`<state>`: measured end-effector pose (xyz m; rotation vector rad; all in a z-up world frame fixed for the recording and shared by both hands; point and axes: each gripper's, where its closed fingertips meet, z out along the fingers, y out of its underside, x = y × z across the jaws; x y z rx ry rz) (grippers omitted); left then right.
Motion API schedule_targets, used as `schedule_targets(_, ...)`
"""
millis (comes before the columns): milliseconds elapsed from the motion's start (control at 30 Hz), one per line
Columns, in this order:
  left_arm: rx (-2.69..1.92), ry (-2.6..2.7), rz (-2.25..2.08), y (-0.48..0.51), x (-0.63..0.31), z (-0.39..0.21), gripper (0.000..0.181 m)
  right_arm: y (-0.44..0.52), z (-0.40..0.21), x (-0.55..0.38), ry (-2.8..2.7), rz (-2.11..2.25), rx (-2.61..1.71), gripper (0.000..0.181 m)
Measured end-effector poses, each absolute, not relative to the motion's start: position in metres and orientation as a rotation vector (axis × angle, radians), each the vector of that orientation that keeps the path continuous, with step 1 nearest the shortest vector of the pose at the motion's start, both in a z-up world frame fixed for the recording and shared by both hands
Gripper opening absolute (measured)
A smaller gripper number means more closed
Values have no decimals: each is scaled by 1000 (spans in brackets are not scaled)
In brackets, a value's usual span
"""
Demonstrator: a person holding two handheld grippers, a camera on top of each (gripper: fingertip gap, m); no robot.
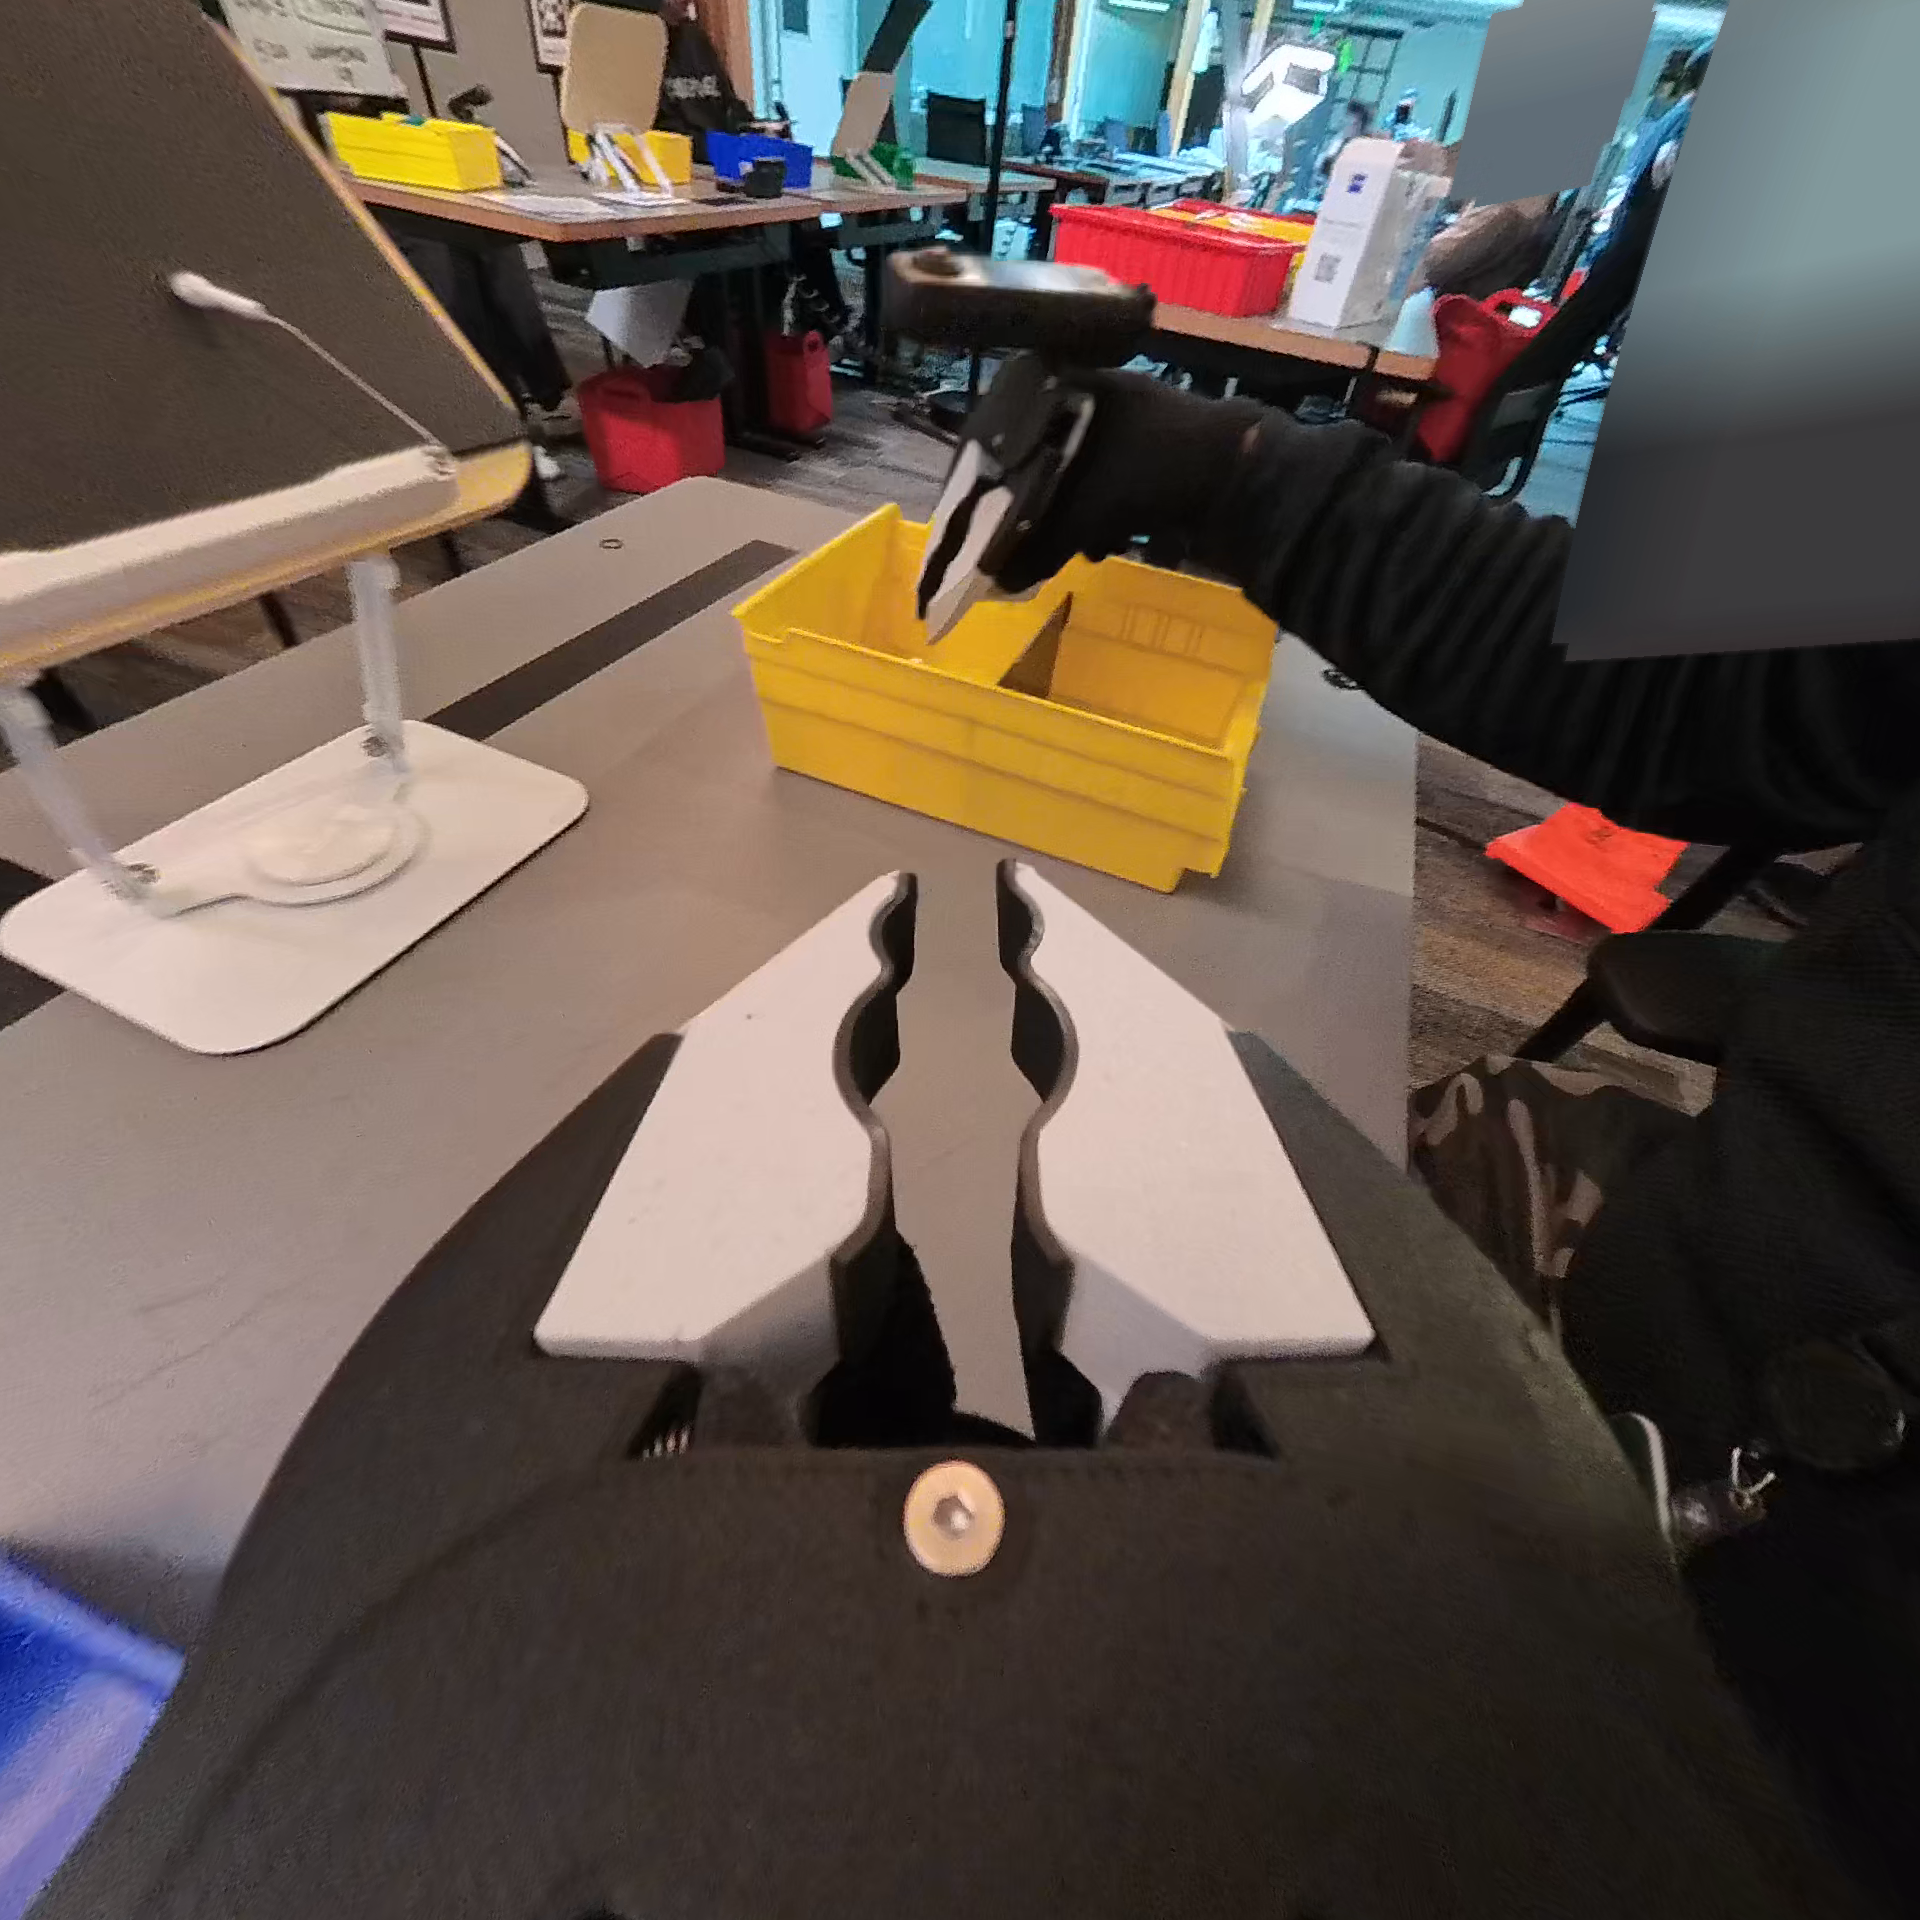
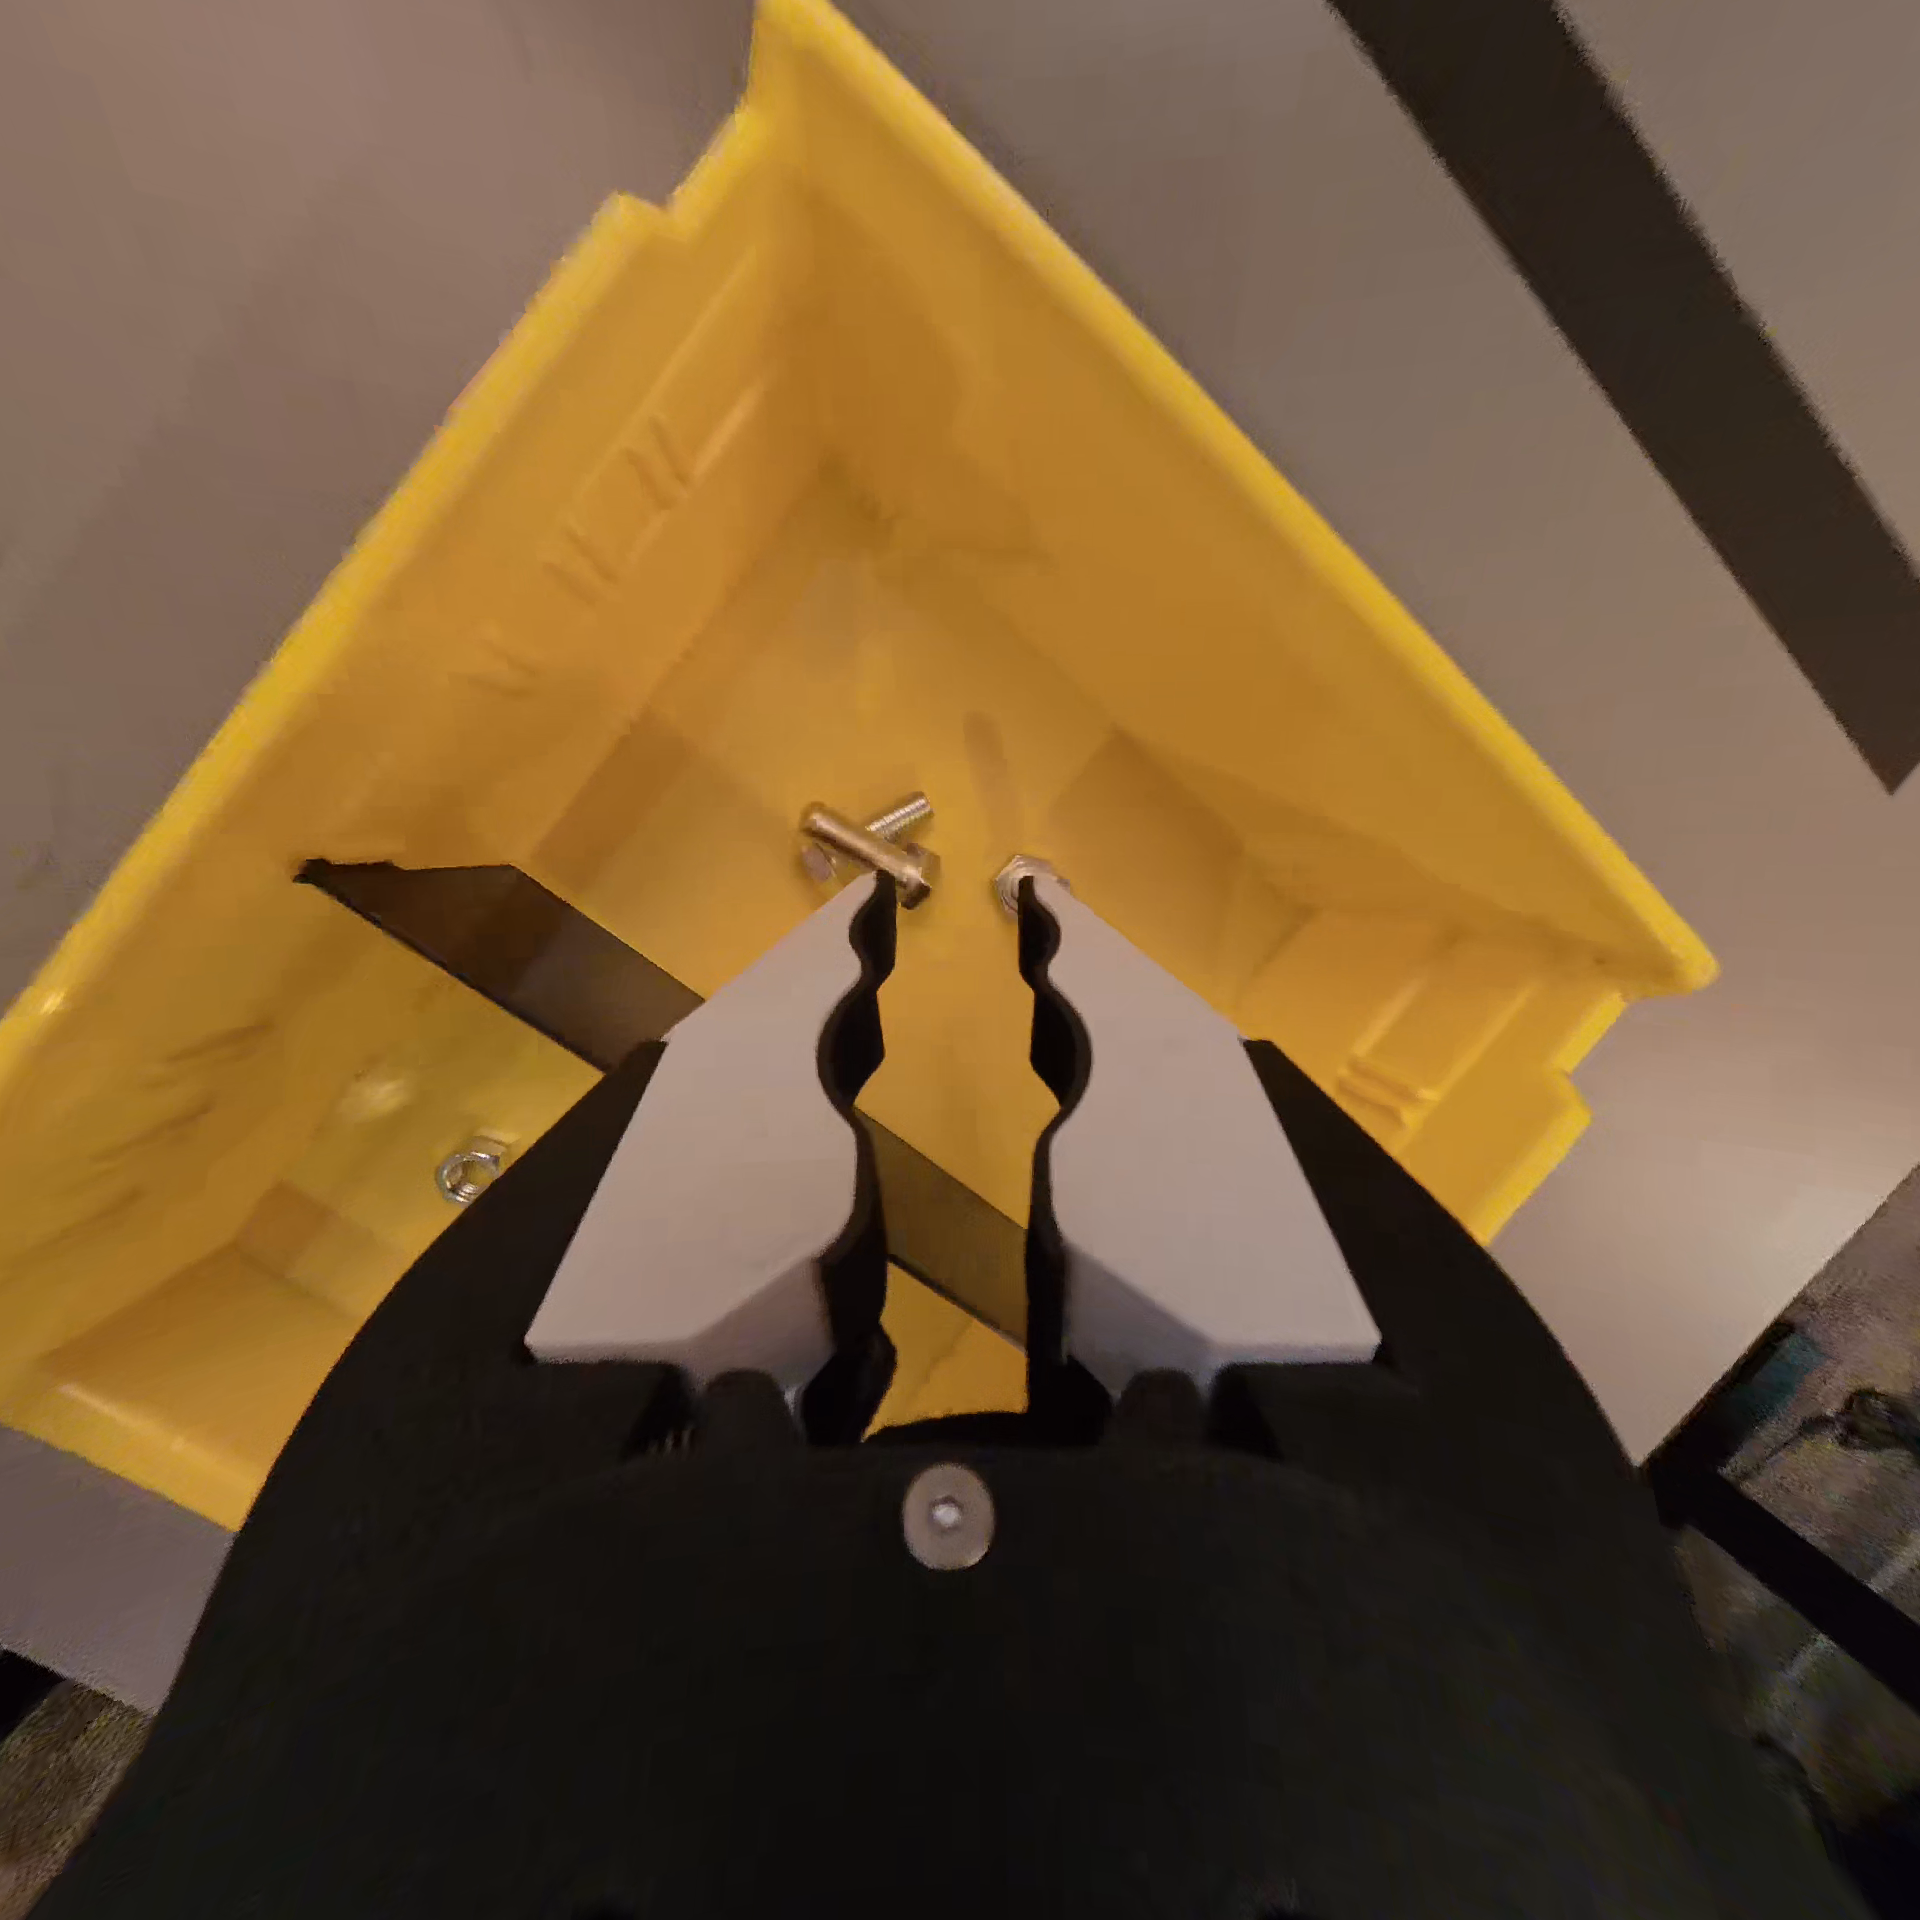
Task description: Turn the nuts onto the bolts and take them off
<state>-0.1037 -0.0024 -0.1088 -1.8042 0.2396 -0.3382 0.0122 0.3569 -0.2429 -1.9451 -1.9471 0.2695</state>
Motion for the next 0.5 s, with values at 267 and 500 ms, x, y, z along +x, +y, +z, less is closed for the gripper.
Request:
schedule_targets(267, -2087, 144, 40, -43, -195, -127, 20, 286, -185, 1, -1929, 480, -1723, 17)
schedule_targets(500, -2532, -40, 349, -114, -278, -196, 26, 214, -156, -9, -1956, 657, -1547, 11)
